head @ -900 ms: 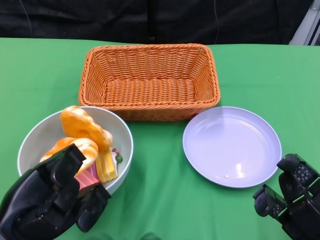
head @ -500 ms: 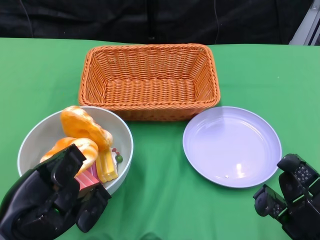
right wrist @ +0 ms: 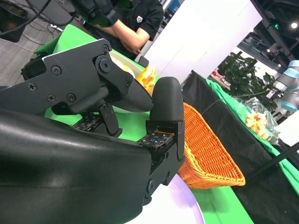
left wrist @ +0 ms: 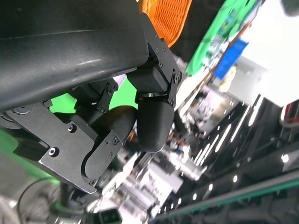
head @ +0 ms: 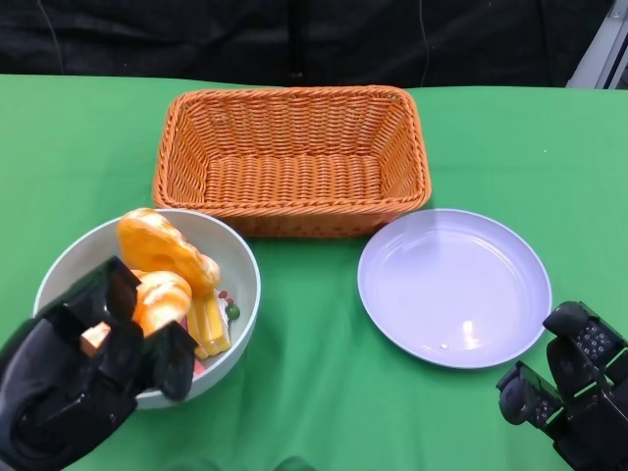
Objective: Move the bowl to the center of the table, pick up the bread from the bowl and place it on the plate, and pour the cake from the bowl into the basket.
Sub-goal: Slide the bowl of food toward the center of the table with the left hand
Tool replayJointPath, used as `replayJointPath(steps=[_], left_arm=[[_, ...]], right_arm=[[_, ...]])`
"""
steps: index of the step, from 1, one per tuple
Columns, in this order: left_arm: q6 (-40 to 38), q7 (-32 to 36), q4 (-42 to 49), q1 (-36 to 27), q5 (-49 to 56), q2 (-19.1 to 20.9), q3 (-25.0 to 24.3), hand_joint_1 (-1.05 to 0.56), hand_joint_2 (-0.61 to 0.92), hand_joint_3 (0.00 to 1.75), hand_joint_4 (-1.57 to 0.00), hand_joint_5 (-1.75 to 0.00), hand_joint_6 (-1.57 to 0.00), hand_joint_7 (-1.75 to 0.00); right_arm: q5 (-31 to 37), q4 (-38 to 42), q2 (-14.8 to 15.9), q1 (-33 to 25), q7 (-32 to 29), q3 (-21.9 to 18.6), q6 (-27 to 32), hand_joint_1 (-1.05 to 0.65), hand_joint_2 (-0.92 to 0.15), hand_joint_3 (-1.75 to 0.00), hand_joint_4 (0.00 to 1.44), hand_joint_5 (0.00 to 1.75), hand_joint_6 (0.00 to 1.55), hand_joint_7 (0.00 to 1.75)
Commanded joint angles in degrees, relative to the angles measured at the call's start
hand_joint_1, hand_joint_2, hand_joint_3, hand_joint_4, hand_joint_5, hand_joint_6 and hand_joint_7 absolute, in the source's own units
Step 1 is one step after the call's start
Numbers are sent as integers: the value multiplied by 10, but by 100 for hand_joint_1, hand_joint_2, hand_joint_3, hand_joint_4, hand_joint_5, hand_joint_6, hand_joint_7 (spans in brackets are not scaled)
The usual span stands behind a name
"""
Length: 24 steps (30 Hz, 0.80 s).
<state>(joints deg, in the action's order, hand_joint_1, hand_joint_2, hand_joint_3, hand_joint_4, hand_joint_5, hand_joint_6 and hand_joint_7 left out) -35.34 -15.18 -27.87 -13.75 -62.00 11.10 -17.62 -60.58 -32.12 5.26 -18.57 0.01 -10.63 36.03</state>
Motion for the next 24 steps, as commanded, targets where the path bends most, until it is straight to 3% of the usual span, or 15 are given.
replayJointPath(steps=[1, 2, 3, 5, 8, 12, 24], left_arm=[[33, 30, -32, -11, 36, -3, -9, -42, 69, 105, -52, -151, -51, -137], [54, 35, -45, -15, 66, -4, -10, -55, 80, 90, -27, -118, -28, -105], [72, 38, -54, -17, 91, -5, -10, -65, 87, 81, -11, -81, -15, -74], [94, 34, -59, -18, 124, -2, -8, -74, 91, 78, -2, -37, -5, -43], [123, 35, -65, -18, 178, 7, -4, -78, 92, 82, 0, -8, -1, -18], [145, 42, -56, 0, 253, 32, -13, -81, 92, 82, 0, 0, 0, -1], [148, 16, 111, 115, 365, 130, -32, -92, 92, 86, 0, 0, 0, 0]], right_arm=[[1, 1, 3, 0, 1, -1, -4, -16, -86, -76, 76, 175, 60, 175], [2, 1, 3, 0, 2, 0, -4, -16, -86, -76, 77, 175, 60, 175], [3, 1, 3, -1, 3, 0, -5, -16, -86, -76, 77, 175, 60, 175], [2, 1, 2, -1, 3, 0, -5, -15, -86, -76, 78, 175, 60, 175], [2, 0, 1, -1, -2, 0, -4, -15, -86, -76, 78, 175, 61, 175], [5, 1, 1, 2, -2, 1, -5, -15, -86, -77, 78, 175, 61, 175], [10, 4, -4, 6, -1, 5, -7, -16, -85, -77, 78, 175, 61, 175]])
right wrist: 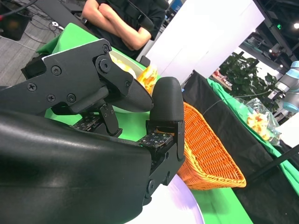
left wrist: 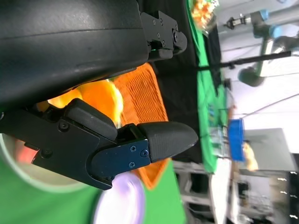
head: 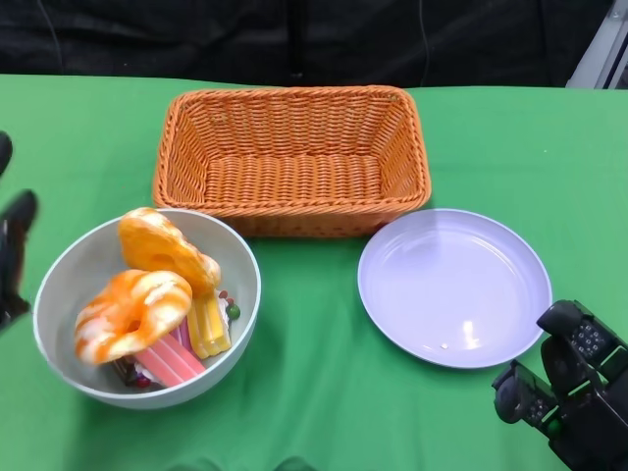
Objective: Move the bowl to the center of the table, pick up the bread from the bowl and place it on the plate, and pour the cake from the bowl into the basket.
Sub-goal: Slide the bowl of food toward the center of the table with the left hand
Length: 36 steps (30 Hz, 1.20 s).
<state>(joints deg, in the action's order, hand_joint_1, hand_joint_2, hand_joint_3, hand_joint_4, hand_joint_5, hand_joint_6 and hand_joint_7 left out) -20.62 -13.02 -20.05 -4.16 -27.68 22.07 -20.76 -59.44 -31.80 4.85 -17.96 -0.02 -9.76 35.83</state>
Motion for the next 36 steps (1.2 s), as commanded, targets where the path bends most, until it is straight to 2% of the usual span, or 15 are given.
replayJointPath(steps=[1, 4, 9, 18, 29, 36], left_arm=[[-1, -7, 43, 26, 27, 25, 1, -92, 92, 86, 0, 0, 0, 0], [-18, 1, 85, 57, 58, 39, 12, -94, 92, 85, 0, 0, 0, 0], [-47, 1, 160, 109, 93, 39, 41, -98, 92, 83, 0, 0, 0, 0], [-103, -24, 263, 165, 124, 47, 84, -101, 92, 83, 0, 0, 0, 0], [-176, -39, 365, 238, 146, 48, 105, -101, 92, 83, 0, 0, 0, 0], [-250, -42, 420, 285, 170, 58, 122, -102, 92, 83, 0, 0, -3, -1]], right_arm=[[-1, 1, 0, 0, 0, -3, -6, -16, -86, -77, 78, 175, 61, 175], [5, 3, 2, 2, 6, -1, -9, -17, -86, -77, 78, 175, 60, 175], [1, 5, -1, 4, 3, -2, -8, -16, -85, -77, 78, 175, 61, 175], [6, 9, -2, 8, 3, -1, -9, -16, -84, -79, 78, 175, 61, 175], [10, 18, -5, 14, 12, 1, -12, -16, -83, -81, 79, 175, 61, 175], [17, 22, -7, 14, 24, 5, -20, -16, -82, -82, 78, 175, 60, 175]])
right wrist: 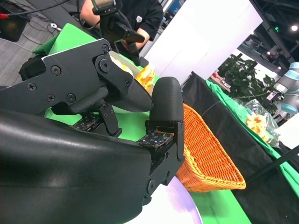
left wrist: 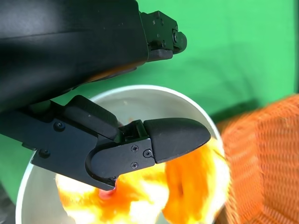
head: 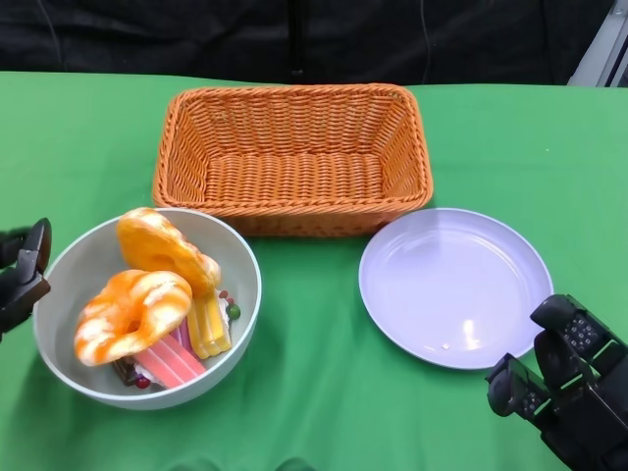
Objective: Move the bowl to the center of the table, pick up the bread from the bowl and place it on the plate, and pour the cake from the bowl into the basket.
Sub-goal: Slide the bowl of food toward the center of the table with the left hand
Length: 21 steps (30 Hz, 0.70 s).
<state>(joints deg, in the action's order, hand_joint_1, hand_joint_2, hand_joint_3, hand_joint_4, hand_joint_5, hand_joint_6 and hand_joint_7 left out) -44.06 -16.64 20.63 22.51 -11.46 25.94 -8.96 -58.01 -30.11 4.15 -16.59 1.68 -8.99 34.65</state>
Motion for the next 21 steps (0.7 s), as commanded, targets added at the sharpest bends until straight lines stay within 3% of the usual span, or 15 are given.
replayJointPath(steps=[1, 21], left_arm=[[-20, -13, 21, 23, 9, 23, 8, -101, 92, 85, 0, 0, -1, 0], [-78, -77, 54, 53, 6, 40, 29, -98, 92, 90, 0, 0, -1, 0]], right_arm=[[4, 7, -1, 0, 9, -2, -10, -16, -82, -82, 78, 175, 60, 175], [9, -1, -5, -5, 9, 1, -12, -17, -80, -83, 79, 175, 61, 175]])
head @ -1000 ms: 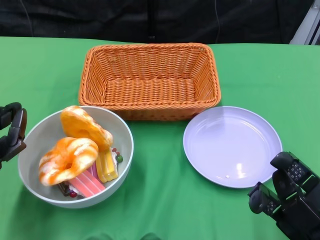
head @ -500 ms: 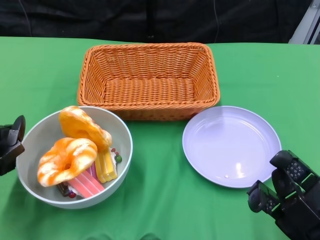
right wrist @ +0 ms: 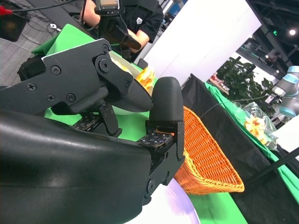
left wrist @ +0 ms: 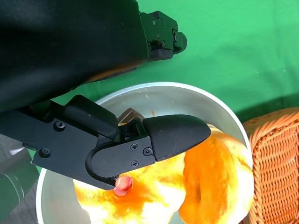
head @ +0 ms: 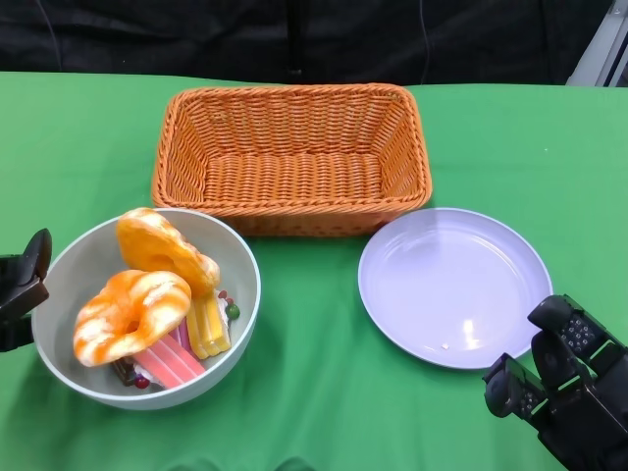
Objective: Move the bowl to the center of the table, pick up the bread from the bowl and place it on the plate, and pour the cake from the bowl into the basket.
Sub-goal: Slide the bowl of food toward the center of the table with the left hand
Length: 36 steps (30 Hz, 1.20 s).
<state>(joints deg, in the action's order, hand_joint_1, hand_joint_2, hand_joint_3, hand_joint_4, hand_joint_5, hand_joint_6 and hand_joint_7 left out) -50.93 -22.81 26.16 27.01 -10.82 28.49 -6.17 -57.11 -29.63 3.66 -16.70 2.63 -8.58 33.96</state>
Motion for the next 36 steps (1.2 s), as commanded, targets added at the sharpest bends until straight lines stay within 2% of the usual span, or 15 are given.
replayJointPath(steps=[1, 4, 13, 17, 21, 28, 36], left_arm=[[-14, -25, 1, 11, -5, 15, 2, -98, 92, 90, 0, 0, 0, 0], [-21, -52, 6, 18, -8, 16, 14, -101, 92, 91, 0, 0, 0, 0], [-21, -65, -14, 17, -11, 0, 27, -99, 92, 90, 0, 0, 0, 0], [-12, -84, -21, 17, -5, 1, 50, -99, 92, 90, 0, 0, 0, 0], [-9, -87, -30, 18, 3, 3, 70, -100, 92, 92, 0, 0, 0, 0], [2, -60, -50, 9, 10, -13, 70, -99, 92, 88, 0, 0, -3, -1], [-3, -68, -75, 10, 20, -16, 94, -100, 92, 89, 0, 0, 0, 0]], right_arm=[[-1, -7, 0, -4, -4, -3, -3, -17, -81, -83, 78, 175, 61, 174], [-1, -6, 0, -3, -2, -4, -4, -17, -82, -84, 78, 175, 61, 173], [-1, -8, -1, -4, -3, -2, -3, -18, -81, -83, 77, 175, 60, 175], [2, -10, -1, -6, 1, 0, -6, -17, -81, -84, 78, 175, 61, 175], [-1, -13, -1, -6, -5, 0, -3, -17, -80, -84, 78, 175, 62, 175], [0, -12, -2, -6, -3, 0, -5, -17, -81, -85, 79, 175, 62, 175], [1, -13, -2, -7, -6, 1, -4, -17, -82, -85, 79, 175, 62, 174]])
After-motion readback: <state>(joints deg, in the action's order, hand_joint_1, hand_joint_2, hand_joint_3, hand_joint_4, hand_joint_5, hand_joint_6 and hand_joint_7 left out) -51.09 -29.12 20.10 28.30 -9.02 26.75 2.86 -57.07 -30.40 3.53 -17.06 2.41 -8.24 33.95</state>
